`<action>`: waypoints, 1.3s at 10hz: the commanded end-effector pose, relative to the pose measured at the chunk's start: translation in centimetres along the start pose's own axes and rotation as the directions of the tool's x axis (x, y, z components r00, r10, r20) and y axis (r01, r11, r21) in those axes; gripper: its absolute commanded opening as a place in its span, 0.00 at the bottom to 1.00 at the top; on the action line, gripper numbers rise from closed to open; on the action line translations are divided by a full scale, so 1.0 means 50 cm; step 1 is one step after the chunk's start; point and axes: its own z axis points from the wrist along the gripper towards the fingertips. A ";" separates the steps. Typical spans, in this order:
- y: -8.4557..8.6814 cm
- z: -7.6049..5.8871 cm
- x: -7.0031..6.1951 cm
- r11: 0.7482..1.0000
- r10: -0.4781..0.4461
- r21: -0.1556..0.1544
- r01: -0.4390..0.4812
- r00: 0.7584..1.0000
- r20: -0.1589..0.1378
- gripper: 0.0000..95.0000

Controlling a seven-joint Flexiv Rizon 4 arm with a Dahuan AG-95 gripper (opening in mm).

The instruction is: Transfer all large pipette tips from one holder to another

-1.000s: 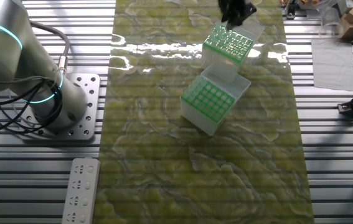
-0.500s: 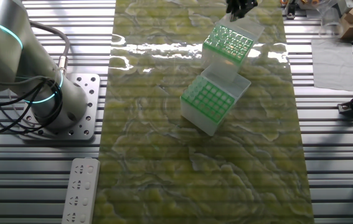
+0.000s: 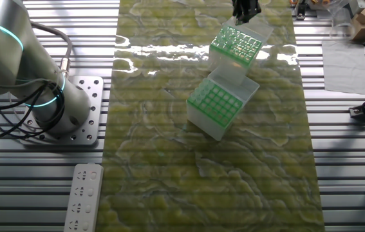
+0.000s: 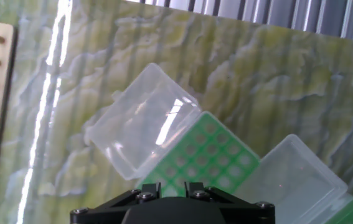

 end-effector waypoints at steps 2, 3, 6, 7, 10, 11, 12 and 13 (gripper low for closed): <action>-0.039 0.015 -0.002 1.000 -0.010 0.004 0.010 1.000 0.010 0.20; -0.042 0.022 -0.002 1.000 0.004 0.005 -0.004 1.000 0.013 0.20; -0.046 0.043 -0.002 0.999 0.038 0.004 -0.038 0.999 0.018 0.20; -0.047 0.047 -0.001 0.999 0.045 0.002 -0.045 0.999 0.021 0.20; -0.048 0.063 0.000 0.998 0.059 0.001 -0.059 0.998 0.022 0.20; -0.047 0.068 0.000 0.998 0.063 0.001 -0.063 0.998 0.023 0.20; -0.045 0.070 0.002 0.998 0.067 0.001 -0.067 0.997 0.023 0.20; -0.043 0.072 0.003 0.998 0.069 0.001 -0.069 0.997 0.023 0.20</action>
